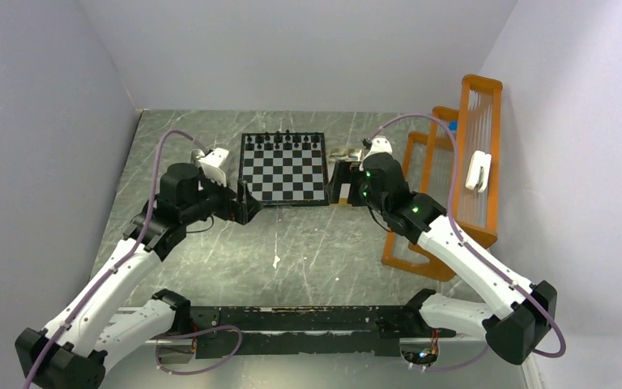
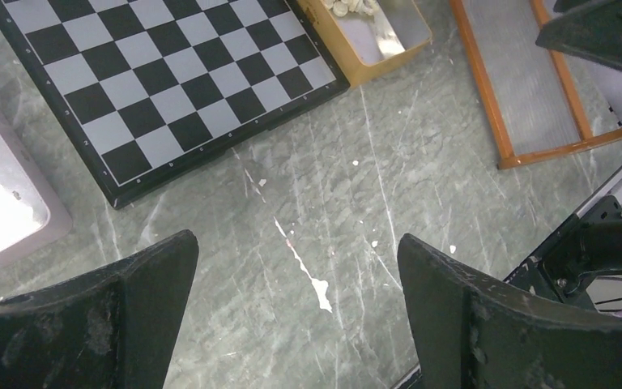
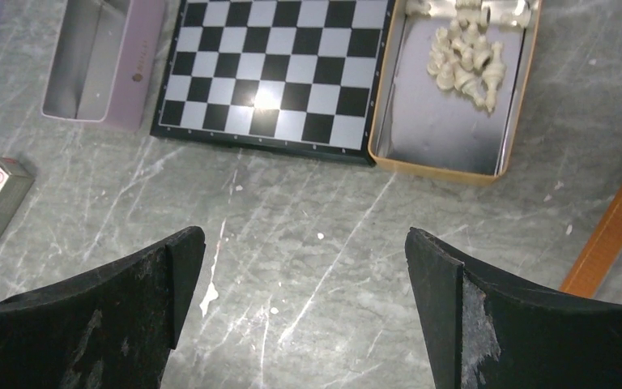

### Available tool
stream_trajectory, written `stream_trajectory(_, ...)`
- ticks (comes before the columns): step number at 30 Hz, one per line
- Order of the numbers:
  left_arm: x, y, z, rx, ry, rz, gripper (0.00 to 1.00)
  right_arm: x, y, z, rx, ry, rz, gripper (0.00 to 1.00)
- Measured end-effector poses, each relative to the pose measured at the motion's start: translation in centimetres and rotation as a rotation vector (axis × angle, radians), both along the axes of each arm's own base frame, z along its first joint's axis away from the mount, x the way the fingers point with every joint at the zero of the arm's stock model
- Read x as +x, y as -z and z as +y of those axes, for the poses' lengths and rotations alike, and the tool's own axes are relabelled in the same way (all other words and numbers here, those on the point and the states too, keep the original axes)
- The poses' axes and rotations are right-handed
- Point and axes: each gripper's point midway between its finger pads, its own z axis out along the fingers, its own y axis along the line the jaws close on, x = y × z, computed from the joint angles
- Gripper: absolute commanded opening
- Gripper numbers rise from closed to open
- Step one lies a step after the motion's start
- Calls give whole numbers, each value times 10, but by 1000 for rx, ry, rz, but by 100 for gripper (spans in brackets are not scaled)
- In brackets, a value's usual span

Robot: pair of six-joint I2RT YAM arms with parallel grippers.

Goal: Set up the chess pieces on the board
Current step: Pick up the chess piece from the storage box.

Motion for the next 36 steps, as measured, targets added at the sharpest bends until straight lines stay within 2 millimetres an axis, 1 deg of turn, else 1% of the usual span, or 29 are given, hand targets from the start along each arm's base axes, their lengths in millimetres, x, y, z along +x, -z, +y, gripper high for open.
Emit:
stream_trajectory(3,-7,-8,5,-8,-9,-20,98,7,-11,4,-1,-14,-32,97)
stream_trajectory(4,-11,-17,10,-13,-27,-51,98,18,-16,10,-16,-23,-60,93)
stream_trajectory(5,-11,-17,11,-14,-27,-53,98,18,-16,10,-18,-24,-61,89)
stream_trajectory(6,-12,-20,13,-15,-38,-69,98,22,-13,10,-42,-21,-61,79)
stream_trajectory(7,-12,-20,17,-11,-53,-81,98,28,-11,8,-75,-8,-65,64)
stream_trajectory(9,-14,-17,23,-2,-78,-90,98,48,-6,9,-146,21,-76,46)
stream_trajectory(11,-14,-14,27,9,-96,-91,98,64,8,9,-219,47,-66,37)
stream_trajectory(12,-13,-14,28,12,-102,-92,98,73,20,8,-265,61,-53,34)
stream_trajectory(14,-11,-10,29,22,-108,-82,98,83,41,4,-332,68,-23,31)
stream_trajectory(17,-11,-5,29,35,-110,-67,98,95,72,-9,-403,78,37,30)
stream_trajectory(20,-12,-5,30,37,-110,-66,97,109,91,-23,-408,90,82,30)
stream_trajectory(22,-12,-7,30,35,-111,-72,97,118,98,-30,-393,96,92,30)
stream_trajectory(25,-13,-9,31,31,-111,-81,98,131,105,-33,-371,94,101,31)
stream_trajectory(29,-14,-9,31,31,-110,-82,98,152,116,-29,-358,85,111,32)
stream_trajectory(32,-14,-10,31,30,-111,-83,97,166,125,-23,-353,71,122,32)
stream_trajectory(36,-14,-11,31,29,-111,-87,98,180,136,-20,-358,64,135,32)
